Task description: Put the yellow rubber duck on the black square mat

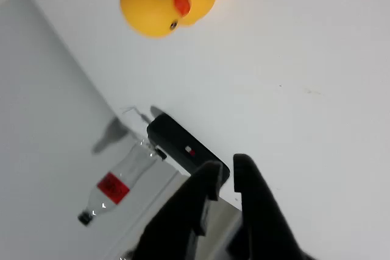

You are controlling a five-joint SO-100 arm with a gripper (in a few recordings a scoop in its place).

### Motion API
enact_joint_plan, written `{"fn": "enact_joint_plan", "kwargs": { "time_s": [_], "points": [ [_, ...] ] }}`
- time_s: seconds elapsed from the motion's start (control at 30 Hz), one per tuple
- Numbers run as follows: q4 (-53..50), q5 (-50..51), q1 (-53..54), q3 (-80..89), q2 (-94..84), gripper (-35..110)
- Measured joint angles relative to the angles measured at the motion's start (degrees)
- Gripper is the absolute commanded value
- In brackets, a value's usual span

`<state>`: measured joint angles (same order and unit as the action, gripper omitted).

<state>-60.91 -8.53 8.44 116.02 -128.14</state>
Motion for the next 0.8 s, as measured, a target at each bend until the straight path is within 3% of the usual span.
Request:
{"fn": "enact_joint_plan", "kwargs": {
  "time_s": [0.57,0.8],
  "points": [
    [-0.2,0.0,-0.2,-21.9,16.2,3],
    [-0.2,0.0,-0.1,-22.7,17.1,19]
  ]
}}
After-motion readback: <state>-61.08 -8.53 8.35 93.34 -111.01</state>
